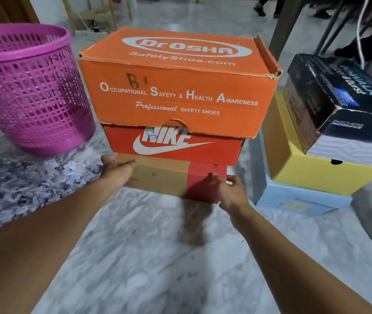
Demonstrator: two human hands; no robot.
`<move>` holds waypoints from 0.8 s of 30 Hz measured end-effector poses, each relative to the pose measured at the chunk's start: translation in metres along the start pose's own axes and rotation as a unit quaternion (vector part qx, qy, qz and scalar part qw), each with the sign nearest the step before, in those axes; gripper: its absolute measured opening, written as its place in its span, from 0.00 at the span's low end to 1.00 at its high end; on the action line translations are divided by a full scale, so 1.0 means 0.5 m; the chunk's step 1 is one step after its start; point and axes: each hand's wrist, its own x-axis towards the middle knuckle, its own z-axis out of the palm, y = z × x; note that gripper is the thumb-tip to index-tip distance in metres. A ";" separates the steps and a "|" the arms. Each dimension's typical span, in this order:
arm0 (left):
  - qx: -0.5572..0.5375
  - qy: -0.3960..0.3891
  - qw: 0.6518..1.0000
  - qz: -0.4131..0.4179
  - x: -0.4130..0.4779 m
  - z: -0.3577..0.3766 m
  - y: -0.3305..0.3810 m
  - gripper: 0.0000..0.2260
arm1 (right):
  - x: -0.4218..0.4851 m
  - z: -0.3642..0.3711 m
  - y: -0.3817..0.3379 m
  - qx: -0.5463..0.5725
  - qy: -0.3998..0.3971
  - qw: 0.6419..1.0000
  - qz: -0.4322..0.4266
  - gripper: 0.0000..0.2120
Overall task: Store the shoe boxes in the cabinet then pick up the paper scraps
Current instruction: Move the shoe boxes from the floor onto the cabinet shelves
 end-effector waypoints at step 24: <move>0.013 -0.073 0.997 0.015 -0.363 -0.197 -0.292 0.31 | -0.429 -0.065 0.209 -0.017 0.121 0.992 0.019 0.09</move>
